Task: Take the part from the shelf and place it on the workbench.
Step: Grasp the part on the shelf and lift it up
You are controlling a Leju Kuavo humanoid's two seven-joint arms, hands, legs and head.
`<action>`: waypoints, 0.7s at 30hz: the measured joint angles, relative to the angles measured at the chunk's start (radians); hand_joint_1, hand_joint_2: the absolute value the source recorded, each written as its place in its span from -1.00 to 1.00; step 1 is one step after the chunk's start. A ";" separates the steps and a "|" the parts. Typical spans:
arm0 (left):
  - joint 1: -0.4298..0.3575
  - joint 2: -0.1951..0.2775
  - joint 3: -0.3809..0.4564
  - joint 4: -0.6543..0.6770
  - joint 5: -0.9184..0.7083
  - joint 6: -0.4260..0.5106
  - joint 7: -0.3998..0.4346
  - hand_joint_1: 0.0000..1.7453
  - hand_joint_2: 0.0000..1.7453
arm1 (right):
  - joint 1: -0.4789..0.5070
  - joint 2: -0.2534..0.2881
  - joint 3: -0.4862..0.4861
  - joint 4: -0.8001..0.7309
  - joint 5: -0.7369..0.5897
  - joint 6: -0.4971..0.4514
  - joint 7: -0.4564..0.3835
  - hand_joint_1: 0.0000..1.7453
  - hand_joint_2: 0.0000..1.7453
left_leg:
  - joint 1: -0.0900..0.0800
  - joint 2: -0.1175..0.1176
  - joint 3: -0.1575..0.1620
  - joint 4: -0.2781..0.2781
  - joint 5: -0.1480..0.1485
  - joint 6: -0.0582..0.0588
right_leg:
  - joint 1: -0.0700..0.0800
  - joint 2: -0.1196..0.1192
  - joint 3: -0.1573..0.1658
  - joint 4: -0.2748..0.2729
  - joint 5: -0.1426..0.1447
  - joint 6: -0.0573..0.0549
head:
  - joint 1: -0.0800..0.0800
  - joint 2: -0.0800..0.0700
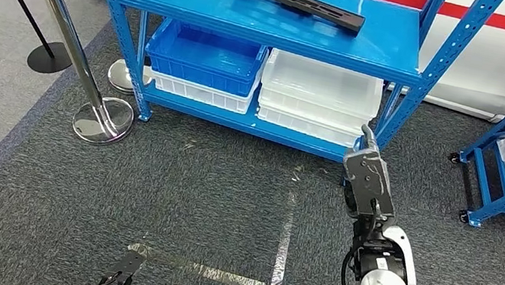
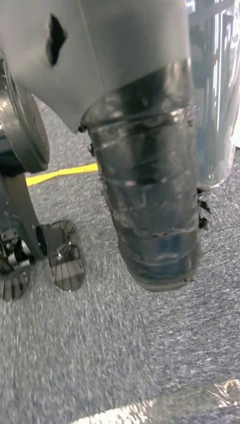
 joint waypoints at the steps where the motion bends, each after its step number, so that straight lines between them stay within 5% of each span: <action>1: -0.001 0.001 -0.009 0.001 -0.002 -0.003 0.005 -1.00 -1.00 | -0.020 0.001 0.015 -0.007 0.014 0.015 0.007 -1.00 -0.50 | 0.000 0.000 0.000 0.000 0.000 0.000 | 0.000 0.000 0.000 0.000 0.000 0.000 | 0.000 0.000; 4: -0.002 0.004 -0.034 0.004 -0.007 -0.012 0.016 -1.00 -1.00 | -0.085 0.012 0.063 -0.024 0.055 0.059 0.029 -1.00 1.00 | 0.000 0.000 0.000 0.000 0.001 0.000 | 0.000 -0.001 0.000 0.001 0.000 0.000 | 0.000 0.000; 21: -0.018 0.023 -0.194 0.024 -0.018 -0.034 0.055 -1.00 -1.00 | -0.378 0.141 0.378 -0.034 0.169 0.398 0.065 -1.00 1.00 | 0.001 0.000 0.000 0.000 0.001 -0.001 | 0.001 -0.001 0.000 0.002 0.000 0.000 | 0.000 0.000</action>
